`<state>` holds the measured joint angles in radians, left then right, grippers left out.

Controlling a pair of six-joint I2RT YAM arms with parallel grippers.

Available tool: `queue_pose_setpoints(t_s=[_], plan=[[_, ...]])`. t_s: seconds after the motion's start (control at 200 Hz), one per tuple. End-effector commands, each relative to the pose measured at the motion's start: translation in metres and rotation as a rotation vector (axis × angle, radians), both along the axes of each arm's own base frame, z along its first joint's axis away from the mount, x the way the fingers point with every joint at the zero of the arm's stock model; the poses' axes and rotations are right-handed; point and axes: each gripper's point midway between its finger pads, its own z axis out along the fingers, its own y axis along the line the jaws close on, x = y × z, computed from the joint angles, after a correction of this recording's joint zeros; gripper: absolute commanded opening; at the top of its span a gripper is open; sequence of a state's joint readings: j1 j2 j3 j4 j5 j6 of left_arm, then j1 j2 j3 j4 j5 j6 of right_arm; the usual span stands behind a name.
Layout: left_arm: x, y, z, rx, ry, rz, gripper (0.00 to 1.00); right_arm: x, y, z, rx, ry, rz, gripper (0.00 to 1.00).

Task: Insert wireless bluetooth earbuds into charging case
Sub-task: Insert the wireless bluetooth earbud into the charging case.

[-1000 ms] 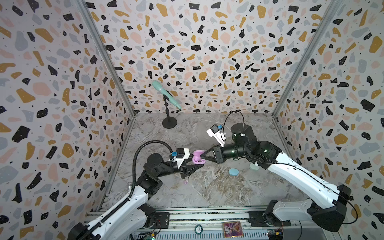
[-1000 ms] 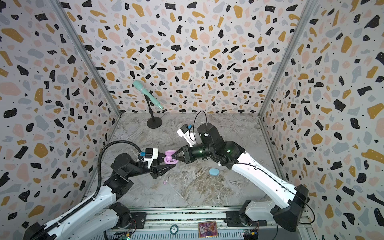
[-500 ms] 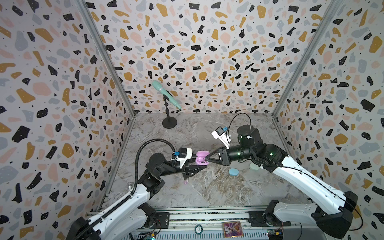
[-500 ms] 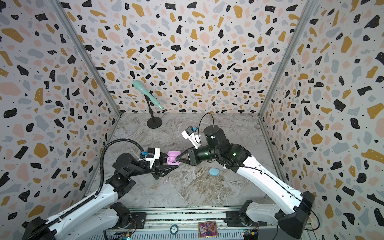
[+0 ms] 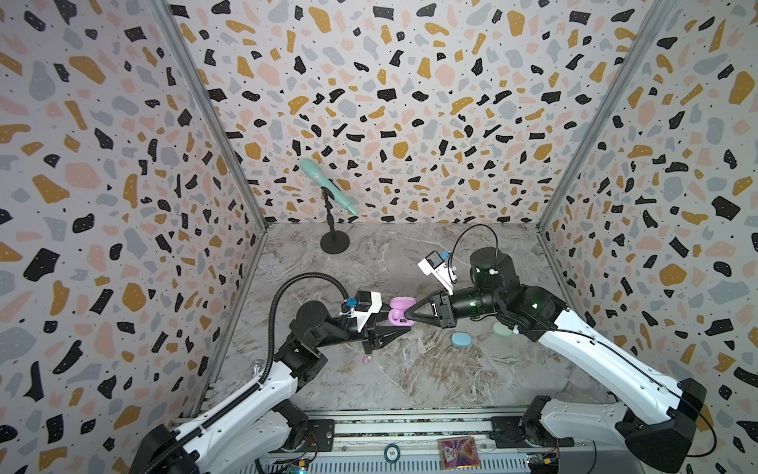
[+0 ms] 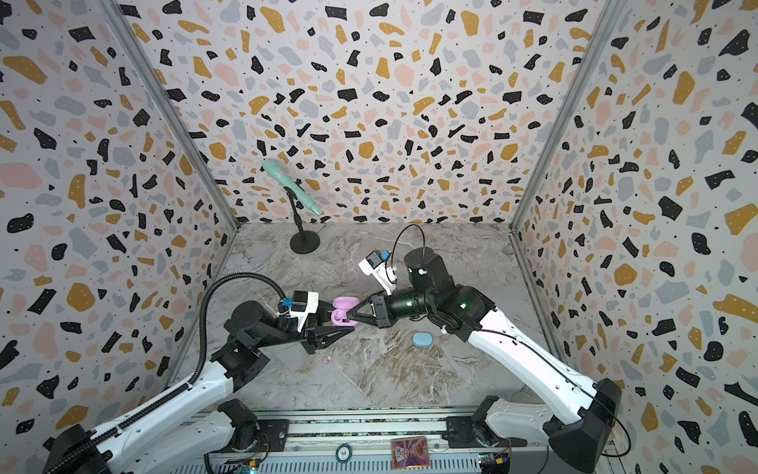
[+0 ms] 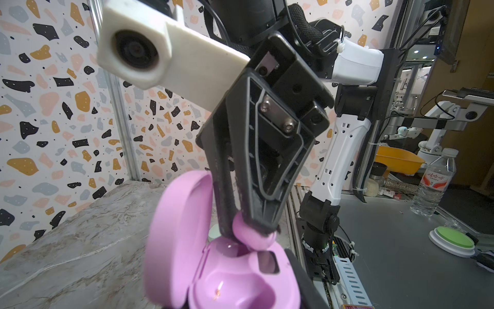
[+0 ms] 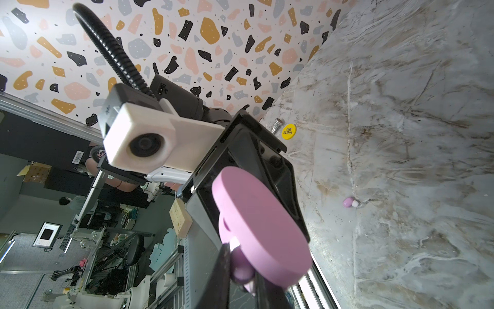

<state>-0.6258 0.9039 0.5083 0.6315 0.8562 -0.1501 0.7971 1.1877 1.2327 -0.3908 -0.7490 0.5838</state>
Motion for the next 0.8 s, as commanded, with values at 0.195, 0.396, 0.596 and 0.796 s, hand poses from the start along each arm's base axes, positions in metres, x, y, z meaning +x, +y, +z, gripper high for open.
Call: queue_pose_setpoints(t_s=[0.195,0.396,0.596,0.796], plan=[[-0.026,0.000,0.035,-0.074,-0.135,-0.096,0.04,0.014,-0.006,0.004,-0.007,-0.030,-0.066,0.14],[-0.026,-0.001,0.032,-0.068,-0.126,-0.103,0.04,0.020,-0.005,0.007,-0.022,-0.037,-0.086,0.23],[-0.028,-0.003,0.028,-0.062,-0.114,-0.112,0.04,0.024,-0.006,0.009,-0.035,-0.047,-0.110,0.29],[-0.030,-0.005,0.023,-0.057,-0.099,-0.116,0.04,0.029,-0.006,0.010,-0.049,-0.053,-0.131,0.38]])
